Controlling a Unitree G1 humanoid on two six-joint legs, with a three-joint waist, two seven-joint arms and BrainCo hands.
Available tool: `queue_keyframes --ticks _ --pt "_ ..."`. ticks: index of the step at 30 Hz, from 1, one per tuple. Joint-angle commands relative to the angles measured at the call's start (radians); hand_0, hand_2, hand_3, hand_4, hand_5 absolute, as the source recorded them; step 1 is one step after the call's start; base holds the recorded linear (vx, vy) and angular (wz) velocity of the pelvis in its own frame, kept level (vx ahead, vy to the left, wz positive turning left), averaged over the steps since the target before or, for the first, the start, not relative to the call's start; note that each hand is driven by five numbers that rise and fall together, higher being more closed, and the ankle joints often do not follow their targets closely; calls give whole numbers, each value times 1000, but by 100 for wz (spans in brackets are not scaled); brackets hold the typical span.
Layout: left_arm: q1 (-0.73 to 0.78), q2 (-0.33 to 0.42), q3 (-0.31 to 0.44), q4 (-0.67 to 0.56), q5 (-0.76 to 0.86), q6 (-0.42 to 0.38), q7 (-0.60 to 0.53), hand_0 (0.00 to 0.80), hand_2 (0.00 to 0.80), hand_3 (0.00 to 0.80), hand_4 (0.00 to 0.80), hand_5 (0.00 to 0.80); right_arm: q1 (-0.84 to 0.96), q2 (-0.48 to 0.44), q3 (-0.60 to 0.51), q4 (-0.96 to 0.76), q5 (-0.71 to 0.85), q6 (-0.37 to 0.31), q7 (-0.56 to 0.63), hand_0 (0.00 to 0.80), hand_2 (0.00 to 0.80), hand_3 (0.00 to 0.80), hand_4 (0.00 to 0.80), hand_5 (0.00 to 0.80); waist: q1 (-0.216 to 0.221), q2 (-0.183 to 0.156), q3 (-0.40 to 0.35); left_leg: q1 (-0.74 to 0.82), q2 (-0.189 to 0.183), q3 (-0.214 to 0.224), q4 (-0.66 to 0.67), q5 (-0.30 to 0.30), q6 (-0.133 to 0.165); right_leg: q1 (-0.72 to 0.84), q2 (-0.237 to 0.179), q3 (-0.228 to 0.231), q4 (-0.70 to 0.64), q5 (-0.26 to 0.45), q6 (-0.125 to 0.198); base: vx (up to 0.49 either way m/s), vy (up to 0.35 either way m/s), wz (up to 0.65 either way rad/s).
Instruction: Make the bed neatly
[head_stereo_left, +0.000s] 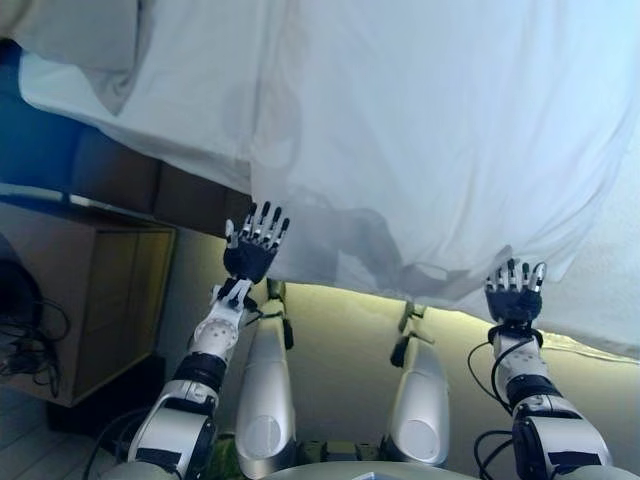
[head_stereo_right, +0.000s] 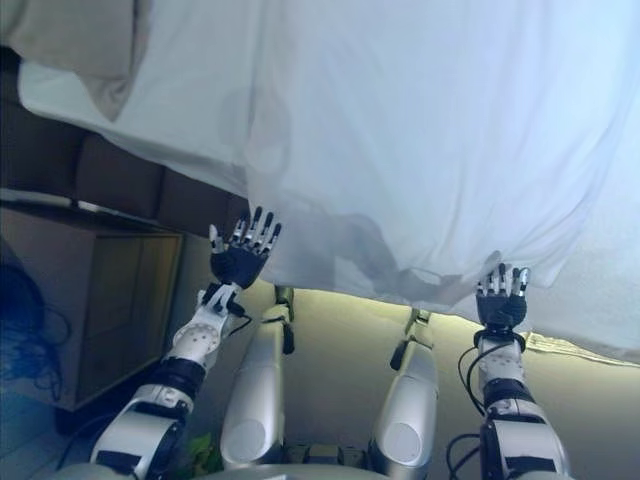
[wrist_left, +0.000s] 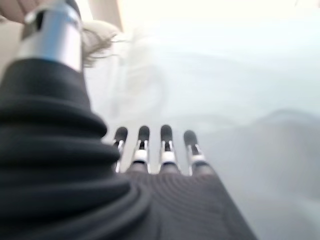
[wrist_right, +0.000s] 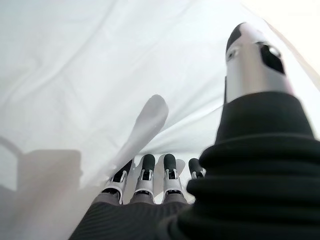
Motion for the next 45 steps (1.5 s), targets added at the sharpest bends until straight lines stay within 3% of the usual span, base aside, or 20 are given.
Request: queue_keyframes --ticks 1,5,8,10,12,17,22,27,32,34,38,45 --pt "-62 25 -3 31 -58 13 -142 0 0 0 0 0 -14 10 34 -17 31 22 6 0 0 0 0 0 11 -32 10 -70 10 -11 -15 76 5 -54 -63 59 35 68 20 -25 38 -3" --pt "-115 16 -9 63 -42 -4 -215 0 0 0 0 0 -42 4 27 24 11 15 -9 0 0 0 0 0 -6 -33 10 -188 6 -18 58 56 9 -186 -54 90 95 59 7 -83 92 -8" --pt "-140 20 -13 78 -17 -24 -243 0 0 0 0 0 -46 -9 15 68 -33 5 -38 0 0 0 0 0 -18 -33 10 -307 4 -34 180 7 19 -312 -41 121 199 36 -8 -109 112 -20" --pt "-151 32 -14 93 5 -28 -217 0 0 0 0 0 -46 -29 1 108 -29 22 -57 0 0 0 0 0 -22 -29 10 -356 13 -47 265 -60 17 -364 -27 148 282 -15 -4 25 88 -36" --pt "-165 50 -27 120 35 -35 -185 0 0 0 0 0 -40 -49 -13 154 -15 29 -81 0 0 0 0 0 -29 -26 10 -413 11 -53 334 -90 22 -419 -18 170 336 -27 -9 11 69 -37" --pt "-180 105 -47 163 57 -26 -80 0 0 0 0 0 -8 -93 -38 206 -15 52 -187 0 0 0 0 0 -47 -6 10 -529 3 -56 443 -129 35 -537 -5 214 436 -41 -20 -35 72 -28" --pt "-175 177 -40 192 32 9 26 0 0 0 0 0 2 -159 -23 231 -155 84 -295 0 0 0 0 0 -56 17 10 -600 8 -50 494 -141 40 -623 1 232 503 -62 -26 -37 70 -13" --pt "-110 211 -60 239 88 17 107 0 0 0 0 0 71 -212 -30 271 -103 93 -256 0 0 0 0 0 -61 33 10 -594 11 -40 473 -132 36 -631 2 228 488 -61 -24 -1 9 -11" --pt "-33 235 -11 343 158 29 113 0 0 0 0 0 140 -264 -58 269 -78 109 -204 0 0 0 0 0 -72 39 10 -532 24 -22 413 -106 26 -601 2 232 447 -55 -24 6 36 -2" --pt "-15 235 12 374 165 24 94 0 0 0 0 0 153 -280 -76 275 -63 113 -183 0 0 0 0 0 -77 43 10 -506 29 -4 355 -57 27 -589 -6 226 396 -19 -32 -37 48 -1" --pt "40 230 39 375 169 38 67 0 0 0 0 0 192 -287 -118 280 -49 118 -161 0 0 0 0 0 -76 54 10 -388 37 13 256 -23 14 -496 -32 210 312 3 -17 45 -7 12" --pt "113 216 69 358 263 50 46 0 0 0 0 0 238 -275 -202 316 0 122 -122 0 0 0 0 0 -60 50 10 -120 37 39 91 14 -2 -231 -72 137 148 48 6 37 -97 19"
